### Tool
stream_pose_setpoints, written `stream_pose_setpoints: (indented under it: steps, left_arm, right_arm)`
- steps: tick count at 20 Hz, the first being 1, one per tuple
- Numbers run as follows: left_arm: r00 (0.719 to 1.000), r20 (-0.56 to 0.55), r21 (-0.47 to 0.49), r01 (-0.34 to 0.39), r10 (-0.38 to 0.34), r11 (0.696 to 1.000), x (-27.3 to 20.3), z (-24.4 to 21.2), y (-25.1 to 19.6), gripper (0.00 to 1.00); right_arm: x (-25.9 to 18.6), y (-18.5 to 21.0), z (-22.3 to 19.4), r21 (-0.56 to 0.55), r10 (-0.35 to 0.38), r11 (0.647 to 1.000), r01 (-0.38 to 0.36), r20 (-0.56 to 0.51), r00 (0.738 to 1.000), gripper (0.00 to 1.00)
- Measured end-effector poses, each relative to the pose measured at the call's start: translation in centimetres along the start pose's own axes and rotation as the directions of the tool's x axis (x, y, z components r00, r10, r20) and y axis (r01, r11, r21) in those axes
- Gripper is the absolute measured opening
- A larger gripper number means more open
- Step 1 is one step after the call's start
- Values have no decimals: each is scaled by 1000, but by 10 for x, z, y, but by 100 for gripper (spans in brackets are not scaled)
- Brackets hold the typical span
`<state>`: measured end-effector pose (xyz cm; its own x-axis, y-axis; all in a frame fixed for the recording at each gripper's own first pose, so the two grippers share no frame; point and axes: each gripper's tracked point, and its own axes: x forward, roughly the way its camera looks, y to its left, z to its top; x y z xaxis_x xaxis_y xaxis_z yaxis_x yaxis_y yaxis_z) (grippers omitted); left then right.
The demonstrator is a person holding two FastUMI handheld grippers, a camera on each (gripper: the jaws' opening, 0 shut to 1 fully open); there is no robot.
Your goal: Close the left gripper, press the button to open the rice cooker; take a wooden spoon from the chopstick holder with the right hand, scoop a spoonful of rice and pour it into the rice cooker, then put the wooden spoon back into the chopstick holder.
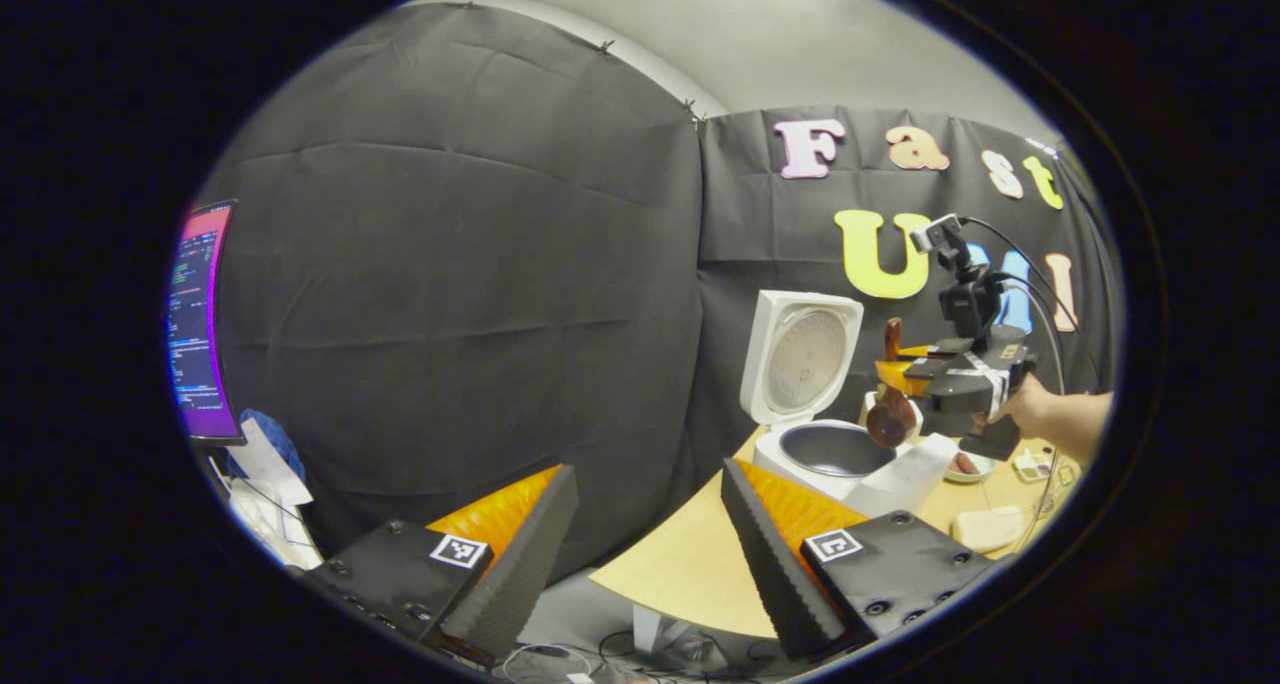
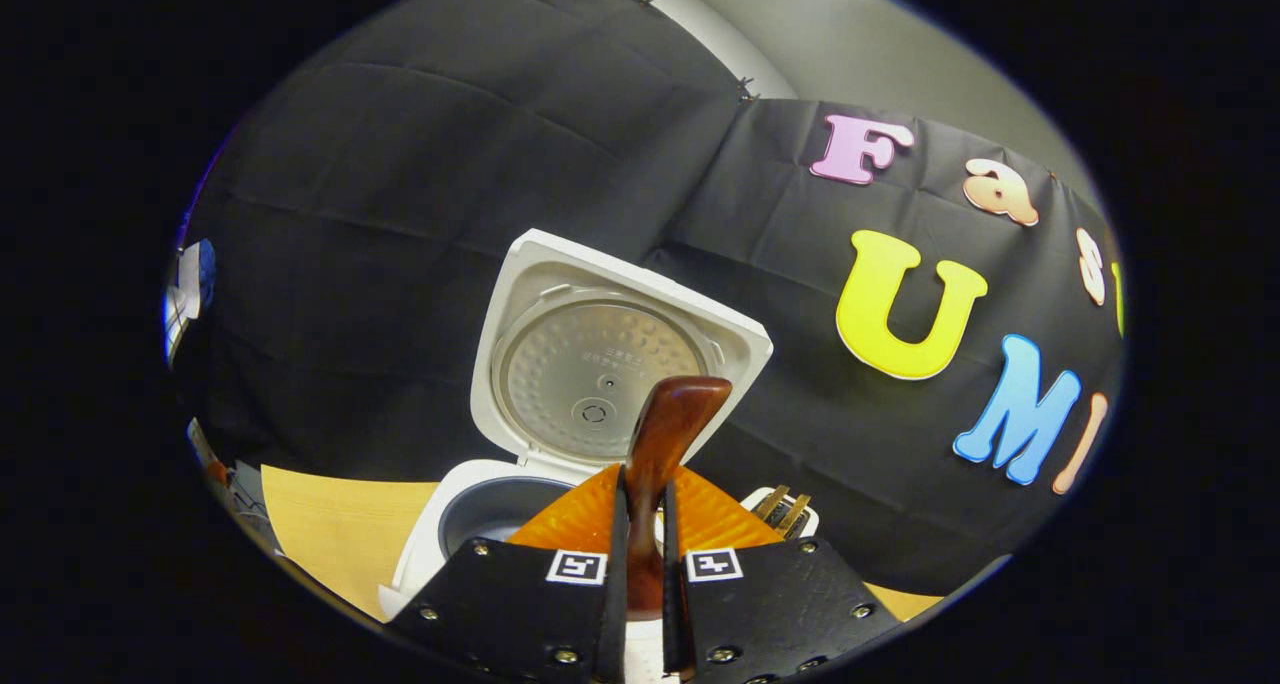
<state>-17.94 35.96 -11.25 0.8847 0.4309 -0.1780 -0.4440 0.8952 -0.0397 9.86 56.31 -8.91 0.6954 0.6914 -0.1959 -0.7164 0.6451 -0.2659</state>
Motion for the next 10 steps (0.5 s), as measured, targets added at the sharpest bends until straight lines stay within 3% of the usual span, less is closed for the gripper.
stream_pose_setpoints:
  steps: [2, 4, 7, 9, 10]
  left_arm:
    - [1000, 8, -4, 7, -7, 1000, -1, 3, -2, 100]
    - [1000, 20, -9, 11, -11, 1000, -3, 9, -4, 99]
    - [999, 34, 1, 31, -31, 1000, -5, 16, -10, 96]
    - [998, 44, 8, 44, -45, 999, -4, 20, -25, 99]
    - [997, 51, 8, 52, -52, 999, -2, 26, -30, 95]
  right_arm:
    - [-1, 6, 2, 129, 28, 991, -28, 5, 1000, 15]
    - [-4, 16, 4, 292, 65, 954, -68, 21, 998, 15]
    - [-16, 10, 23, 508, 101, 852, -124, 73, 992, 15]
    - [-31, -3, 34, 619, 78, 775, -129, 109, 991, 14]
    - [-39, -11, 36, 654, 60, 746, -126, 122, 991, 15]
